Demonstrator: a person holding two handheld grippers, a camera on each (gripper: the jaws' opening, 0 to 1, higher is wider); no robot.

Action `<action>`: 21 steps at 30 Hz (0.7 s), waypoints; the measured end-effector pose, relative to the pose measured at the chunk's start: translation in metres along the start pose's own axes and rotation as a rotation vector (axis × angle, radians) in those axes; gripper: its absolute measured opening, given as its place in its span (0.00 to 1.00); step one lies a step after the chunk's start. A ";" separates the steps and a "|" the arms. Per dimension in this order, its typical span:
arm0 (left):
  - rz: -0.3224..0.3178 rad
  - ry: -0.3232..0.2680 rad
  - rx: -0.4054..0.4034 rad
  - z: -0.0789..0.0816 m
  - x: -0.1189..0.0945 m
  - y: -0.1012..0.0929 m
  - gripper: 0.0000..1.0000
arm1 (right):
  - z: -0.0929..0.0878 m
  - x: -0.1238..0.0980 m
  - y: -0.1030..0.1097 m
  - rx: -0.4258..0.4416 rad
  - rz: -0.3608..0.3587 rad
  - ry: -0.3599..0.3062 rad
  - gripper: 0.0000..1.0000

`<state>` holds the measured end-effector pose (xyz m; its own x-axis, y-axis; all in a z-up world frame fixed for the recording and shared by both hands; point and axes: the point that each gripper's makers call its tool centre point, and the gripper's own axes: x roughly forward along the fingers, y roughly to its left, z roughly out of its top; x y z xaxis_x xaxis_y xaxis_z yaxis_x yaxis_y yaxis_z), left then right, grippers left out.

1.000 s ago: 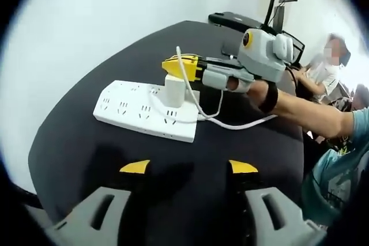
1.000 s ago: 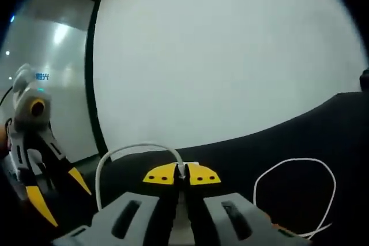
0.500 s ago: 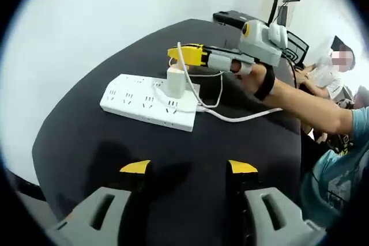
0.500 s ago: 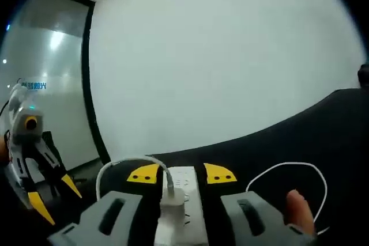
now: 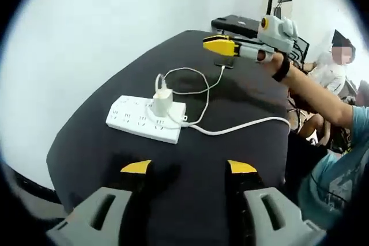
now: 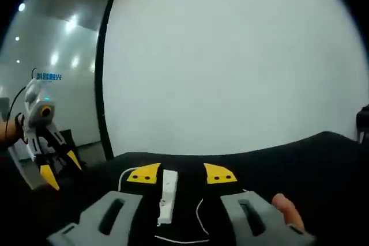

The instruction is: Connect the charging cable to the phone, plug the charger into the socket, and turn on the power strip switch to charge the phone.

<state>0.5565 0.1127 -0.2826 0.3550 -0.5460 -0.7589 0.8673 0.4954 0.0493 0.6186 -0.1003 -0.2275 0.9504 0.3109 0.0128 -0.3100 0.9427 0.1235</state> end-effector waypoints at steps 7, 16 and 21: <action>0.004 -0.031 0.035 0.021 -0.010 -0.045 0.45 | 0.033 -0.068 -0.022 -0.037 -0.012 -0.026 0.28; 0.011 -0.031 0.058 0.025 -0.006 -0.078 0.47 | 0.044 -0.139 -0.068 -0.023 -0.065 -0.050 0.29; -0.012 -0.036 0.048 0.013 -0.002 -0.092 0.58 | 0.026 -0.166 -0.073 -0.076 -0.002 0.050 0.54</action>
<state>0.4805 0.0589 -0.2774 0.3560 -0.5762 -0.7357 0.8869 0.4563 0.0718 0.4841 -0.2239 -0.2126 0.9490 0.3129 -0.0372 -0.3111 0.9492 0.0482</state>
